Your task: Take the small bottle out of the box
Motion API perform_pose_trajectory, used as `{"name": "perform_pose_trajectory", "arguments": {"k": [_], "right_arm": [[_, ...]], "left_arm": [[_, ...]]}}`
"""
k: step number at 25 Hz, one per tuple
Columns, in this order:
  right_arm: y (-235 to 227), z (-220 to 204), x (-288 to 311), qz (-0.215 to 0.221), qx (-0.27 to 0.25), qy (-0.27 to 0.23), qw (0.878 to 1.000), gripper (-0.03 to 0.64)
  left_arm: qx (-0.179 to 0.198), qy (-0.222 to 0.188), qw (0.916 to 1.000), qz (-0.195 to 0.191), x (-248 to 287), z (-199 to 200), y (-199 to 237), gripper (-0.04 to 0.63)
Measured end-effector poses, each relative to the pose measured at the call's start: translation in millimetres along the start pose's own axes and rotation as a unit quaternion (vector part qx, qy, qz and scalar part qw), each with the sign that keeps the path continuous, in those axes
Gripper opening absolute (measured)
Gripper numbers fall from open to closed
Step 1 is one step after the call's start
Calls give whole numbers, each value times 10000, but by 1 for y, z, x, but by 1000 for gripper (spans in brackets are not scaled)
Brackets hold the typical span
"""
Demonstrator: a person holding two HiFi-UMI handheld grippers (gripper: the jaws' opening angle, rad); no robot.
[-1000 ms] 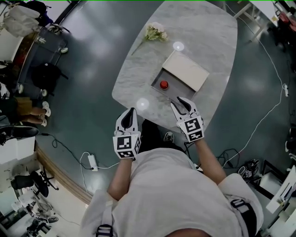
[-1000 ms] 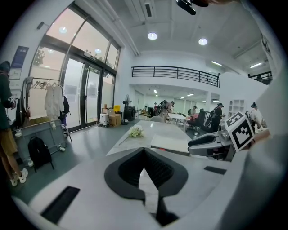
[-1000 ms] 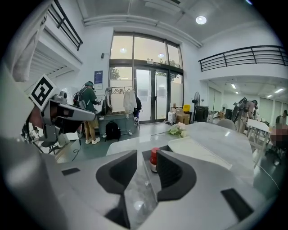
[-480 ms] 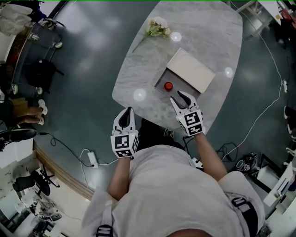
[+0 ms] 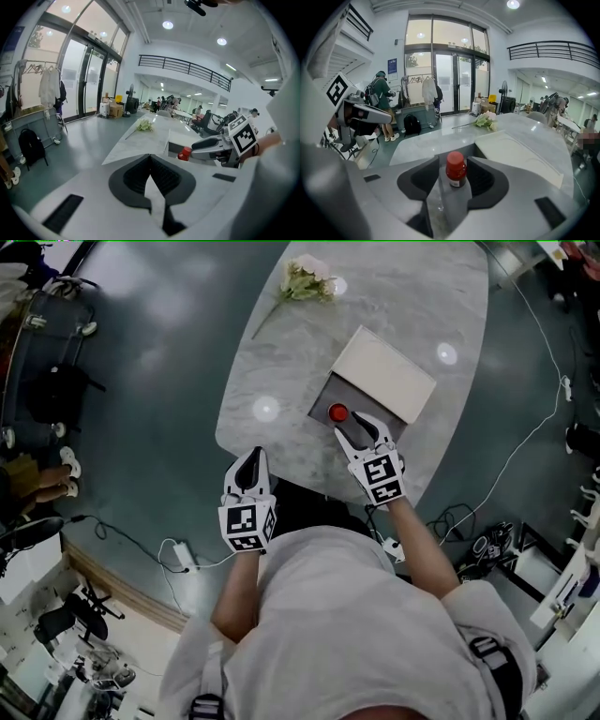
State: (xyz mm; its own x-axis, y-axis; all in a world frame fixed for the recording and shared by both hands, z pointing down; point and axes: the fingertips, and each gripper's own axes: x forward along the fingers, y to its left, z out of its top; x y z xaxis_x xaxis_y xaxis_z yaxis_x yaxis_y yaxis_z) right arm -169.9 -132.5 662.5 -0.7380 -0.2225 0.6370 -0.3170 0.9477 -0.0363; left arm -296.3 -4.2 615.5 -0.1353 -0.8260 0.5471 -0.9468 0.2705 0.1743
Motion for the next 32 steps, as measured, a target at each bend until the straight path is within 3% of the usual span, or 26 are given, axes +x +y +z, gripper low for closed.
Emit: {"name": "perform_pose_trajectory", "arguments": {"k": [7,17,19,32], "right_arm": [[0,1,23,-219,-12,123,9997,183],[-9,1,37,-925,406,81,9949,186],[-12,2,38,-1010,424,41,9940,158],[-42,8,15,-1411,1000,-354,9843,155]], "left_arm": [[86,212,9995,-206,30,3,21,23],[486,482,9938,-879,77,19,14,23],[572,491,9922,-992,85,24,11,23],[1124,491,9773,-1726,125,53,-43,23]]}}
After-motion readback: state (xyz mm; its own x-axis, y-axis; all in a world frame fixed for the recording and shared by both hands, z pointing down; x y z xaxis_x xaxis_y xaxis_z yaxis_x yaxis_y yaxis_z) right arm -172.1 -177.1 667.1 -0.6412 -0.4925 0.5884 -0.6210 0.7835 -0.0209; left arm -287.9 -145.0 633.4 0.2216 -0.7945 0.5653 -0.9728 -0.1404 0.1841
